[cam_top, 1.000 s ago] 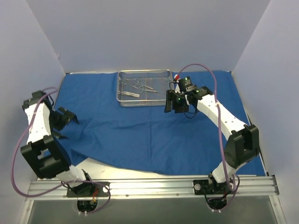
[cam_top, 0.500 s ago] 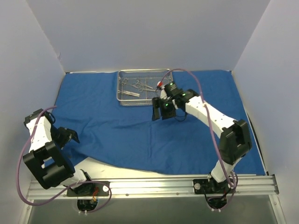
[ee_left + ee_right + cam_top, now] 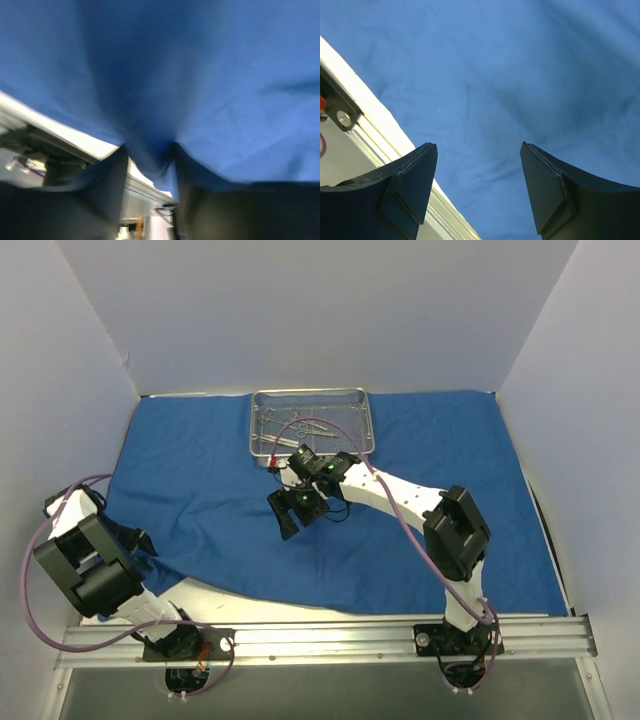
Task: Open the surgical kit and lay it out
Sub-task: Smooth out the surgical kit at the center of the board.
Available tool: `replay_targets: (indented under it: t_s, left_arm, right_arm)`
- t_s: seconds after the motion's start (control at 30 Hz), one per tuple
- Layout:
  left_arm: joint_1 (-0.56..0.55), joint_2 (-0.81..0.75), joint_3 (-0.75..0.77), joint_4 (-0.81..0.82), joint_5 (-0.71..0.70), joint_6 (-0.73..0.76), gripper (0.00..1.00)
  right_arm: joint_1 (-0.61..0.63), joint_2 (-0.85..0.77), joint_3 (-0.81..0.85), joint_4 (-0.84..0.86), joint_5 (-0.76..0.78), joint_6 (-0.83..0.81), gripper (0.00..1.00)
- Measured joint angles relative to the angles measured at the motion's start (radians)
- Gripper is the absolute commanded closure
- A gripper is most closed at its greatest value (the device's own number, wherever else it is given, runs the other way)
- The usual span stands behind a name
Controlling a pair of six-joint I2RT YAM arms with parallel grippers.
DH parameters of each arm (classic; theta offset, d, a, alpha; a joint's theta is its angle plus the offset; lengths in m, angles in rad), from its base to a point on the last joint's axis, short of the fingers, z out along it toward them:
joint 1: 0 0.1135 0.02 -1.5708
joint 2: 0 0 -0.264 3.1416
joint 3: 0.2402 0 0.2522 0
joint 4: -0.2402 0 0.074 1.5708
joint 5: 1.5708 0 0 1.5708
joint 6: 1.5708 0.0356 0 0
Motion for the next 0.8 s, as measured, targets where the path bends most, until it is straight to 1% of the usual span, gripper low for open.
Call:
replay_targets:
  t_s: [0.07,0.1,0.2,0.37,0.53,0.63,0.8]
  left_arm:
    - [0.000,0.008,0.007,0.015,0.024,0.027,0.71]
    - [0.000,0.008,0.018,0.014,0.032,0.040,0.82]
    - [-0.002,0.006,0.063,0.013,0.051,0.069,0.95]
    - [-0.003,-0.010,0.106,0.009,0.079,0.094,0.95]
    - [-0.005,-0.012,0.117,0.009,0.097,0.103,0.89]
    - [-0.011,-0.008,0.130,0.010,0.115,0.104,0.85]
    - [-0.056,0.048,0.183,0.026,0.149,0.098,0.83]
  right_arm:
    - [0.013,0.016,0.032,-0.002,-0.011,-0.013,0.33]
    - [0.018,0.024,0.051,-0.001,-0.012,-0.019,0.33]
    - [0.042,0.064,0.117,-0.003,-0.020,-0.038,0.33]
    - [0.088,0.135,0.186,-0.035,-0.077,-0.107,0.28]
    - [0.126,0.180,0.197,-0.050,-0.130,-0.161,0.22]
    - [0.156,0.182,0.197,-0.051,-0.128,-0.188,0.20]
    - [0.230,0.181,0.192,-0.035,-0.063,-0.214,0.17]
